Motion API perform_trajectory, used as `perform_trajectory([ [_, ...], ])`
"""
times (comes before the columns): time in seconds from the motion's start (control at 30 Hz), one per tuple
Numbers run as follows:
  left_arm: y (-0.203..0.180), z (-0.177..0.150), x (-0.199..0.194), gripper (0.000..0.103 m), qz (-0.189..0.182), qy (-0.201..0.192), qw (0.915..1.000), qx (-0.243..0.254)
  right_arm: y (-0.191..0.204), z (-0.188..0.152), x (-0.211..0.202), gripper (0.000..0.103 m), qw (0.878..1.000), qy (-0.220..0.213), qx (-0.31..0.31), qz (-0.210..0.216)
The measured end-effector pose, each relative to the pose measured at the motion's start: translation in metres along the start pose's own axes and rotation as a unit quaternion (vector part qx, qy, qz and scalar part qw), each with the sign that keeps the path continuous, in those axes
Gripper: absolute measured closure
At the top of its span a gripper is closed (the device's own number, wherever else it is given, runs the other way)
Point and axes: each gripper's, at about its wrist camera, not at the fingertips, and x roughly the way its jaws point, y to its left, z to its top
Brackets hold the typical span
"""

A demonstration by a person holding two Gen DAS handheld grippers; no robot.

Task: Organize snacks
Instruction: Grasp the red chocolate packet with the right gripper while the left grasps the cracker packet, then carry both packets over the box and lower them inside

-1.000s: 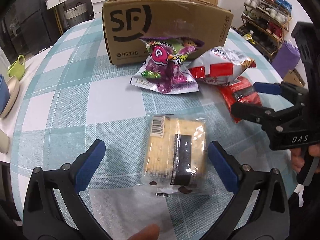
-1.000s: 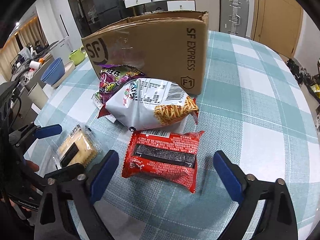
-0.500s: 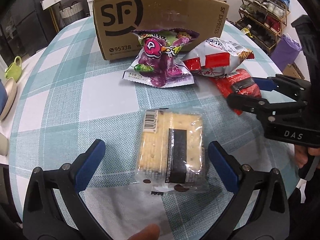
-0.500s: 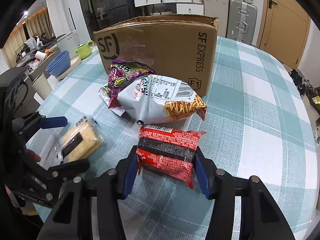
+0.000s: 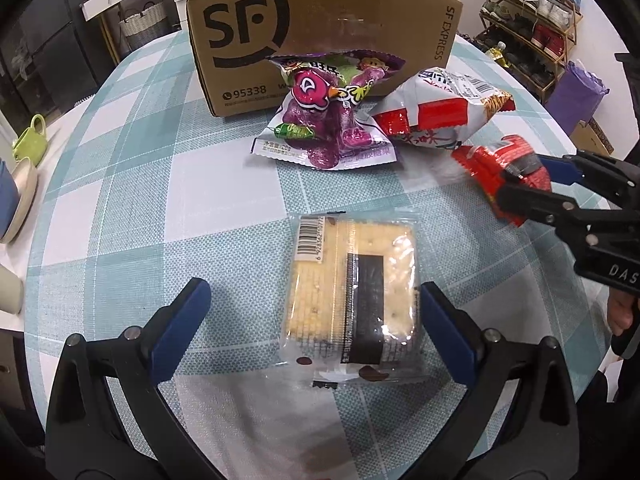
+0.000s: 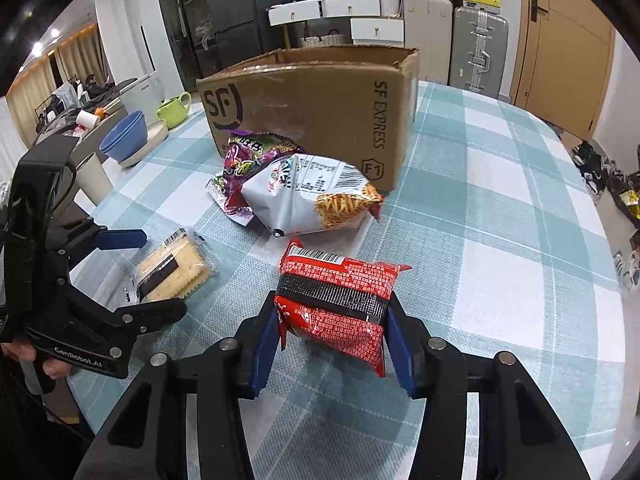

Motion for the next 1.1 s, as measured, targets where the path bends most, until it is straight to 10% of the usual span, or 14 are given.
perform_trajectory([
  [0.23, -0.002, -0.005, -0.010, 0.021, -0.028, -0.011, 0.9996, 0.003, -0.007, -0.006, -0.012, 0.054, 1.000, -0.013, 0.013, -0.002],
  [0.33, -0.005, -0.007, -0.016, 0.047, -0.047, -0.019, 0.9987, 0.009, -0.009, -0.007, -0.017, 0.054, 1.000, -0.020, 0.016, -0.004],
  [1.1, 0.004, -0.002, -0.066, 0.048, -0.030, -0.080, 0.9962, -0.017, -0.005, 0.003, -0.050, 0.054, 0.997, -0.079, 0.017, 0.014],
])
